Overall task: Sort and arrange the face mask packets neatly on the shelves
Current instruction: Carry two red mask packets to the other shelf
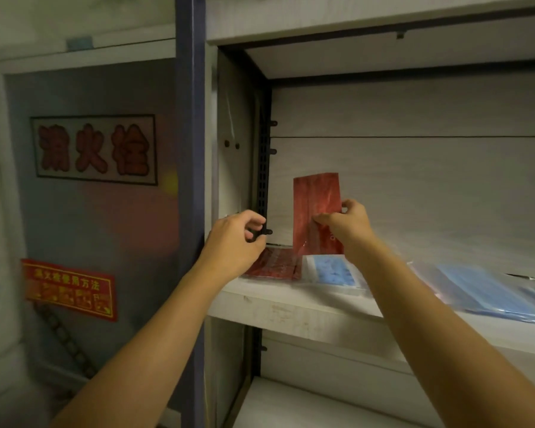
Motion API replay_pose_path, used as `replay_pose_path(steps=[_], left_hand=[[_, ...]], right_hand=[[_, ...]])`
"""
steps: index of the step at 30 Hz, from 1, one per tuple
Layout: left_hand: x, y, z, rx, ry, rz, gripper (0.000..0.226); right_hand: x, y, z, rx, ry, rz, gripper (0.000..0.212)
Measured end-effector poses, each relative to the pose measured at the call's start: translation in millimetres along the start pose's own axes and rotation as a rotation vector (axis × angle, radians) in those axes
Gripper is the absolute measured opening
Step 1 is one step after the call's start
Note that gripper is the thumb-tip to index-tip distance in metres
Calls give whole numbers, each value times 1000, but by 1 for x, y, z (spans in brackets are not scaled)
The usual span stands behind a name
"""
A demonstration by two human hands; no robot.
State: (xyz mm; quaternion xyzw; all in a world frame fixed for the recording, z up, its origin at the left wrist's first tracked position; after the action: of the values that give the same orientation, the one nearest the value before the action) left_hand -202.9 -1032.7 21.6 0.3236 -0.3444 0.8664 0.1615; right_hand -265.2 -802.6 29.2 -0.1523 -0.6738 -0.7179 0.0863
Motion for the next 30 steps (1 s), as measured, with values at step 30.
replay_pose_path(steps=[30], left_hand=[[6,2,-23,290,248,47,36]], right_hand=[[22,-37,-44,-1216,187,6,43]])
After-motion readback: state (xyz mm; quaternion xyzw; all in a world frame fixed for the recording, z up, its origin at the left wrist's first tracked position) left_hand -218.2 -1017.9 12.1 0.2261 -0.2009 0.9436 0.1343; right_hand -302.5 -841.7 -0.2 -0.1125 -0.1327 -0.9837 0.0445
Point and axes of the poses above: each hand's wrist, its own x-axis towards the middle knuckle, its own z-axis out of the back of the hand, y = z × x, the point moved 8 cm from there along x, towards the middle knuckle, and after that the axes turned 6 degrees about y, right-handed, at the moved point
